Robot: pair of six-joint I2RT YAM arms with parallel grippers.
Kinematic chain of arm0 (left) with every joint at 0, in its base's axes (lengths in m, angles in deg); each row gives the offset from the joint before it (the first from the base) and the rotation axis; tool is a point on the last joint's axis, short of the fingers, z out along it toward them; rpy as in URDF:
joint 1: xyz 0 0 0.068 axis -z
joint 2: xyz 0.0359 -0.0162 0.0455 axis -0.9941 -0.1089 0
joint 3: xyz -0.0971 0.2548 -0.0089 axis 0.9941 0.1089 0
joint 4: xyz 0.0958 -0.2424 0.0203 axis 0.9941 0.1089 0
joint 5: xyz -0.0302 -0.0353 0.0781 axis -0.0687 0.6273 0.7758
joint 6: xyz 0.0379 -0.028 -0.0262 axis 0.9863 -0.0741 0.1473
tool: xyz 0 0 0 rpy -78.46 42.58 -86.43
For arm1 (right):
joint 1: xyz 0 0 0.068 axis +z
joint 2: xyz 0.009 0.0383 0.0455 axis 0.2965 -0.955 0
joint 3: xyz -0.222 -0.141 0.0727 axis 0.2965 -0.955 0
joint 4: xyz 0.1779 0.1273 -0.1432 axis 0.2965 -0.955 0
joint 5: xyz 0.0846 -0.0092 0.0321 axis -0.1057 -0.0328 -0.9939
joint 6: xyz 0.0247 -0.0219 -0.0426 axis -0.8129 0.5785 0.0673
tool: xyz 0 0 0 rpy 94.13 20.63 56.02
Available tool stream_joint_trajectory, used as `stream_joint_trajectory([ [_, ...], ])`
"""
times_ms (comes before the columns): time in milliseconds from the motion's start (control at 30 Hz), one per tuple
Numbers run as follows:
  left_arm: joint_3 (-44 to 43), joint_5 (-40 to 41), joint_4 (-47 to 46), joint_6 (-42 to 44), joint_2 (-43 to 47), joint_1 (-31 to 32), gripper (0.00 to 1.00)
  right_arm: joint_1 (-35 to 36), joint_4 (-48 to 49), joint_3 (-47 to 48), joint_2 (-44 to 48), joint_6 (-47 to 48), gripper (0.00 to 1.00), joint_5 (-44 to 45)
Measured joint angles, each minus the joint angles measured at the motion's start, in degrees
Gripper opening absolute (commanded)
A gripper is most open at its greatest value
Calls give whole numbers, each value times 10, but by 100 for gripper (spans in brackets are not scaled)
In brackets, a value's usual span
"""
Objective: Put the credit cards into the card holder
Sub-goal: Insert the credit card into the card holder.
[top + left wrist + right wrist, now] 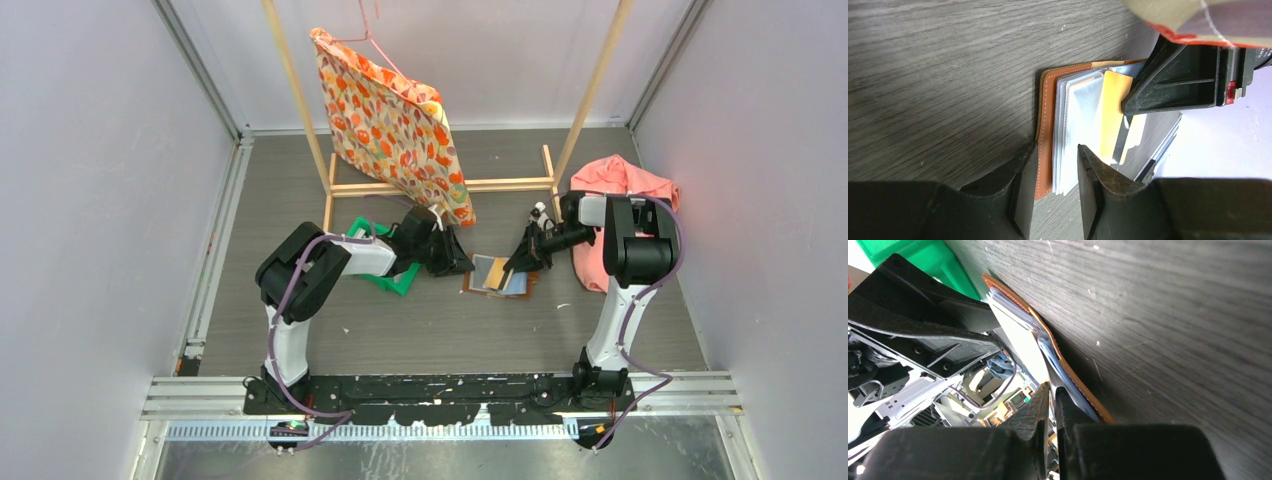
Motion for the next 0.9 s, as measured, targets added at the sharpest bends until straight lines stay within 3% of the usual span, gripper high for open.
stream_joint_trajectory([
  [233, 0, 0, 0, 0, 0, 2, 37, -2, -23, 0, 0, 6, 5, -11],
  [900, 0, 0, 0, 0, 0, 5, 37, -4, -50, 4, 2, 62, 6, -5],
])
